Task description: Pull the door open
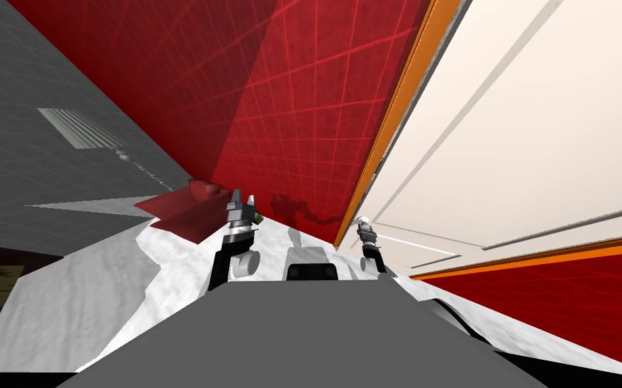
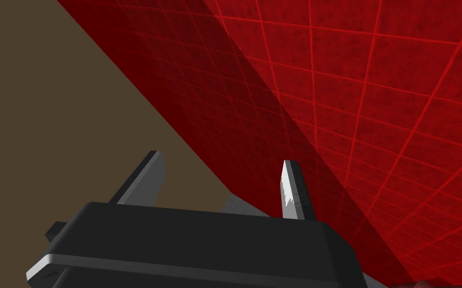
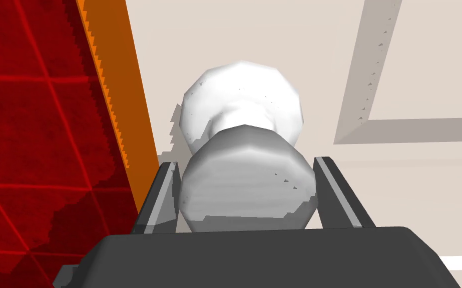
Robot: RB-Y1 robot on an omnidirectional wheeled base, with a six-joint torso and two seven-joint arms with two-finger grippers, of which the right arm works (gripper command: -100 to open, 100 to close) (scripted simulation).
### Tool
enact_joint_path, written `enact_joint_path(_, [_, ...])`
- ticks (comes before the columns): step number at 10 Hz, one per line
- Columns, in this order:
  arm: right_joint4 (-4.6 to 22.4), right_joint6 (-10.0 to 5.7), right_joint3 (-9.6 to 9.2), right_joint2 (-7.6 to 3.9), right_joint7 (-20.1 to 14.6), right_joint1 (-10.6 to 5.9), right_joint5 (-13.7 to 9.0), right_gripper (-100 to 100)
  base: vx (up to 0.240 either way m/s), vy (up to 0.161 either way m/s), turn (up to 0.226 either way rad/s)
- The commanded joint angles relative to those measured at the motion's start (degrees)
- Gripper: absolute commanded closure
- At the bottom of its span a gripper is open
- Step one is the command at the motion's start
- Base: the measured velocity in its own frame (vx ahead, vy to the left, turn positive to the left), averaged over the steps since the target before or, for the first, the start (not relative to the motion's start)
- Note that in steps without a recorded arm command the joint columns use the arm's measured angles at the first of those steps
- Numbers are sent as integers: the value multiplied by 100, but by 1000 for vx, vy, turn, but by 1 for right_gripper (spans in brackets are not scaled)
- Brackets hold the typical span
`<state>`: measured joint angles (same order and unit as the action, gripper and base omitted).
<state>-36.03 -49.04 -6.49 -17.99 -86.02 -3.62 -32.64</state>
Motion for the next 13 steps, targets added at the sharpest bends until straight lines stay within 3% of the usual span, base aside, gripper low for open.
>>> enact_joint_path(1, [-4,2,-14,21,-4,3,5,100,-11,0,4])
enact_joint_path(3, [-4,2,-14,21,-4,3,5,100,-3,1,-1])
enact_joint_path(4, [-27,-26,-116,-68,-135,53,51,100,-126,-21,109])
enact_joint_path(11, [-170,-188,-622,-405,-748,265,272,100,-217,-36,105])
enact_joint_path(13, [-206,-156,-635,-420,-747,299,276,100,-134,-22,54])
